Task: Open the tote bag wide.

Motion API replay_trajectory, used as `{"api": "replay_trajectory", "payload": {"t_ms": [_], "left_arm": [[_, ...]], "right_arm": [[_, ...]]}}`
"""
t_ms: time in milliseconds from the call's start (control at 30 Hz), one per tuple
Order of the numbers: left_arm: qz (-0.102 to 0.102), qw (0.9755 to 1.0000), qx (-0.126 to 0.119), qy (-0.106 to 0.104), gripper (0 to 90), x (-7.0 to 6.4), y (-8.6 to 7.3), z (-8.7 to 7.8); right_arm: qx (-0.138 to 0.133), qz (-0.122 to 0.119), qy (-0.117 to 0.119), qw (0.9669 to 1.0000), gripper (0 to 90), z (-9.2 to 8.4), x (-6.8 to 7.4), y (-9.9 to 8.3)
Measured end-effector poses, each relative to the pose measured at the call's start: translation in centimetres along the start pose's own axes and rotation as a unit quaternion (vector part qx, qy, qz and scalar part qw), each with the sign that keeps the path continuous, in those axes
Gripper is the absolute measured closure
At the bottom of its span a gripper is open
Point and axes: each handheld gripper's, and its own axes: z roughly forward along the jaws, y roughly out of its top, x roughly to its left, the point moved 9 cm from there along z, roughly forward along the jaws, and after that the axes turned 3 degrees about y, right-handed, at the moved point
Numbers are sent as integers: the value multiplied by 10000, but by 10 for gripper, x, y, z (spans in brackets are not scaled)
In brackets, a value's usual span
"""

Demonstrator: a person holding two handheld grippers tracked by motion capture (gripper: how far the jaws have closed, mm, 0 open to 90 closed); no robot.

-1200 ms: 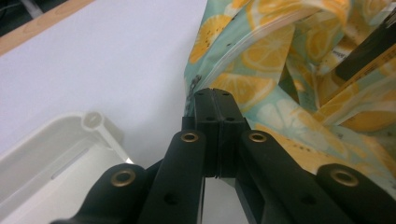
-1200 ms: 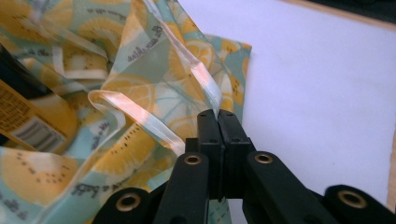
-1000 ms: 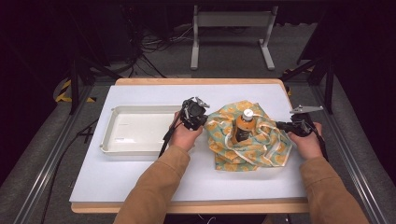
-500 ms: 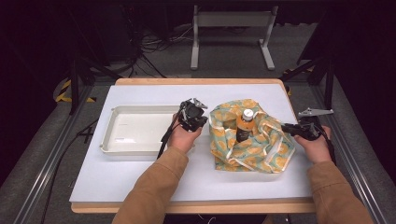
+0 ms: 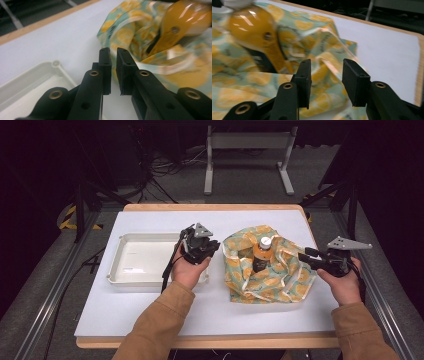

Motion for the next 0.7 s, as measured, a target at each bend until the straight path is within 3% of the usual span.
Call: {"api": "replay_trajectory", "payload": {"t_ms": [33,100,167,233,367,500,633,700], "left_arm": [[73,9999,-59,-81,834,-6,2,-4],[227,9993,-159,-268,834,-21,4,-11],[240,9982,-263,-490,834,-35,6,-15],[240,9958,-338,-820,835,-47,7,-16],[232,9911,-351,-1264,838,-65,3,-11],[413,9867,-320,-1539,836,-80,-4,-1],[534,9858,-155,-1587,831,-89,-12,12],[548,9870,49,-1509,833,-88,-20,23]], "right_arm": [[-42,-151,185,9997,609,1,18,5],[-49,-185,224,9996,610,2,22,6],[-70,-263,343,9990,614,5,34,8],[-70,-284,414,9987,621,7,40,9],[-75,-291,521,9982,629,9,49,7],[-92,-279,605,9977,631,11,55,5],[-60,-290,723,9969,630,16,63,0],[-2,-312,785,9964,628,20,69,-5]]}}
